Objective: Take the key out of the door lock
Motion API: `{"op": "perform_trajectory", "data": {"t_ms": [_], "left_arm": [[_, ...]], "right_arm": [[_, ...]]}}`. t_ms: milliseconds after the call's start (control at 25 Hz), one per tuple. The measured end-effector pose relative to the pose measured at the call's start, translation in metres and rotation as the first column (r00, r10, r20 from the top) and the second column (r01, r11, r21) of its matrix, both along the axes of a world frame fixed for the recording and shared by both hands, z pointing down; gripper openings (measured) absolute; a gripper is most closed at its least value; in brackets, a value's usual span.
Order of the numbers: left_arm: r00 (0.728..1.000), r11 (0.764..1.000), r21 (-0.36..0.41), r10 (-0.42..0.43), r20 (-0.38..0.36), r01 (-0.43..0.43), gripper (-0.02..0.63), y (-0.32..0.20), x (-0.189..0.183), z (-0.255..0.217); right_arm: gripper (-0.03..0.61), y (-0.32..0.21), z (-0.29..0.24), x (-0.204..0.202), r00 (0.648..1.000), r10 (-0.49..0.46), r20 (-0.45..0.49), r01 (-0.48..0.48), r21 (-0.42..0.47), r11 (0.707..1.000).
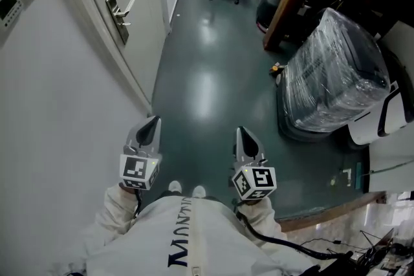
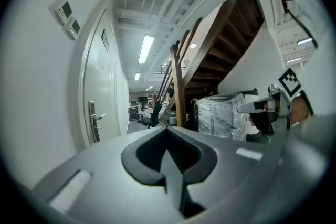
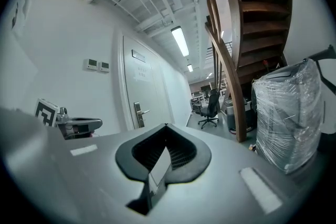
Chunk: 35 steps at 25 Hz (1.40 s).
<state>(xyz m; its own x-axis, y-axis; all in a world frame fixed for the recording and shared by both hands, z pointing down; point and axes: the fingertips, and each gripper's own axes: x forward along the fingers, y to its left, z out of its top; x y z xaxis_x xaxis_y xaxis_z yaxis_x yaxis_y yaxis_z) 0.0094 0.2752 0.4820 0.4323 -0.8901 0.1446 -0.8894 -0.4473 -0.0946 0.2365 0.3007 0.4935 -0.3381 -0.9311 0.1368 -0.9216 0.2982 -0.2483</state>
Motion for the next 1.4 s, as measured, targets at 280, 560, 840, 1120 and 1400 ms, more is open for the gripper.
{"op": "perform_trajectory", "data": {"t_ms": [280, 560, 840, 1120, 1400], "left_arm": [[1.0, 1.0, -0.009, -0.002, 0.009, 0.002, -0.002, 0.001, 0.019, 0.003], [1.0, 1.0, 0.004, 0.011, 0.015, -0.011, -0.002, -0.019, 0.025, 0.003], [1.0, 1.0, -0.001, 0.025, -0.011, -0.025, -0.002, -0.071, 0.019, 0.008], [0.999, 0.999, -0.001, 0.039, -0.019, -0.039, -0.001, -0.153, -0.001, 0.008], [0.999, 1.0, 0.009, 0.026, -0.04, -0.025, -0.001, -0.224, -0.032, -0.003]], "right_arm": [[0.002, -0.008, 0.004, 0.017, 1.0, -0.012, 0.01, 0.012, 0.0, 1.0], [0.002, -0.031, 0.004, 0.008, 0.999, -0.03, 0.013, 0.03, 0.022, 0.999], [0.002, -0.077, 0.006, -0.007, 0.999, -0.033, 0.0, 0.033, 0.007, 0.999], [0.002, -0.152, 0.006, -0.032, 0.999, -0.025, -0.02, 0.025, -0.016, 1.0], [0.002, -0.223, -0.004, -0.064, 0.999, -0.032, -0.039, 0.031, -0.025, 0.999]]}}
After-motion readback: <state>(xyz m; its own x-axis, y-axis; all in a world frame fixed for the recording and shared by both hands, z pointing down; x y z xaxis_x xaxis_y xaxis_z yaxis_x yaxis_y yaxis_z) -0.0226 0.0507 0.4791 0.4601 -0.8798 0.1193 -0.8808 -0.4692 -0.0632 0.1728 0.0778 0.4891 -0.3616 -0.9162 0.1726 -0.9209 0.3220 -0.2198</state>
